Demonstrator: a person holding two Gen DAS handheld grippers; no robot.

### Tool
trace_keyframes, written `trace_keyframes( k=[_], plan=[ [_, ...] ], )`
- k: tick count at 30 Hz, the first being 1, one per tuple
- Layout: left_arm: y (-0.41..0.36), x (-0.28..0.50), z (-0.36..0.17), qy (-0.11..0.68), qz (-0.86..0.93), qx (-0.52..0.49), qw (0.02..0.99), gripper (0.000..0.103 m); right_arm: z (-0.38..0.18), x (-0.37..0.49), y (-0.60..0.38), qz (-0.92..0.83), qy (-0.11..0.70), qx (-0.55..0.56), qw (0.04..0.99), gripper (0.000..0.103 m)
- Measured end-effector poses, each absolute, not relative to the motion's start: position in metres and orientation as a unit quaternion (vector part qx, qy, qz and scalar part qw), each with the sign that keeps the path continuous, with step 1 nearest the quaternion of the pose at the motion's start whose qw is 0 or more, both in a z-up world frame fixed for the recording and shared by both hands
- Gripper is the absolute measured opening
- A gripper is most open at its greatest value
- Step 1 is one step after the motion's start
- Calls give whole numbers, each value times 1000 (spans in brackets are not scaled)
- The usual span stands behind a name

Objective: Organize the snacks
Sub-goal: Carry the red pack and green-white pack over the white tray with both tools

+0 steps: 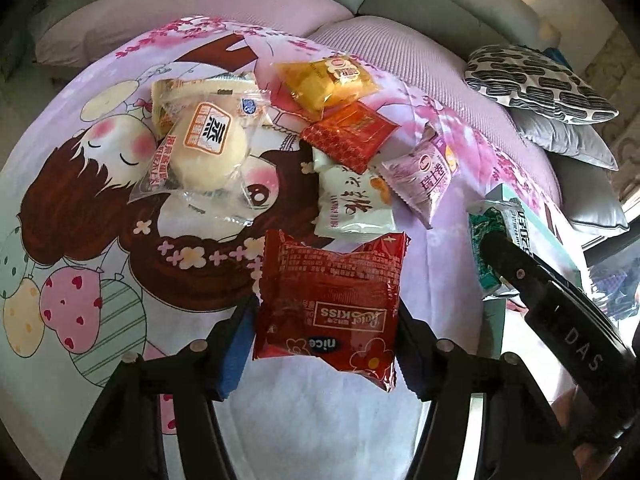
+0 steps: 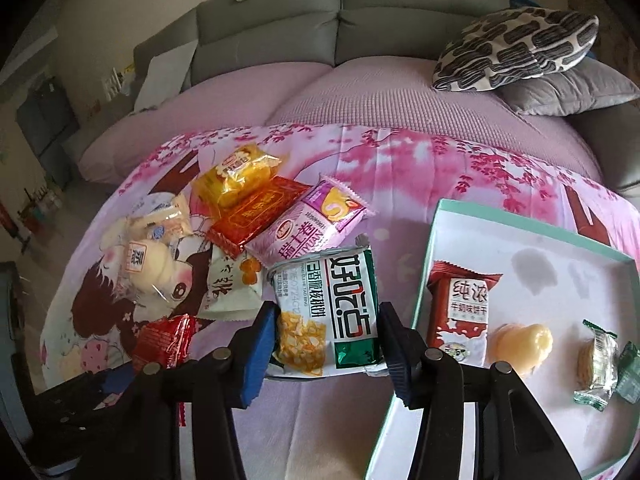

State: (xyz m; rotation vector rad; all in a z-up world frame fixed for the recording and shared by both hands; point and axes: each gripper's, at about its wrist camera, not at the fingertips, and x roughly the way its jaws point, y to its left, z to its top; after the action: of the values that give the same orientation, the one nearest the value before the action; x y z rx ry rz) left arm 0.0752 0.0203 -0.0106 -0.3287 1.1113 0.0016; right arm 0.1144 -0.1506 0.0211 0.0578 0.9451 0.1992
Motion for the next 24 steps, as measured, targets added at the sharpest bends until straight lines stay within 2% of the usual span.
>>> trace_keyframes(
  k=[10,24],
  plan=[
    [-1,82,14,488,-28,-148,860,65,38,111,-176,74,434,54,896,54],
    [-116,122,50,425,-149,-63,891,65,48,102,-286,-65,413,122,900,54]
  ],
)
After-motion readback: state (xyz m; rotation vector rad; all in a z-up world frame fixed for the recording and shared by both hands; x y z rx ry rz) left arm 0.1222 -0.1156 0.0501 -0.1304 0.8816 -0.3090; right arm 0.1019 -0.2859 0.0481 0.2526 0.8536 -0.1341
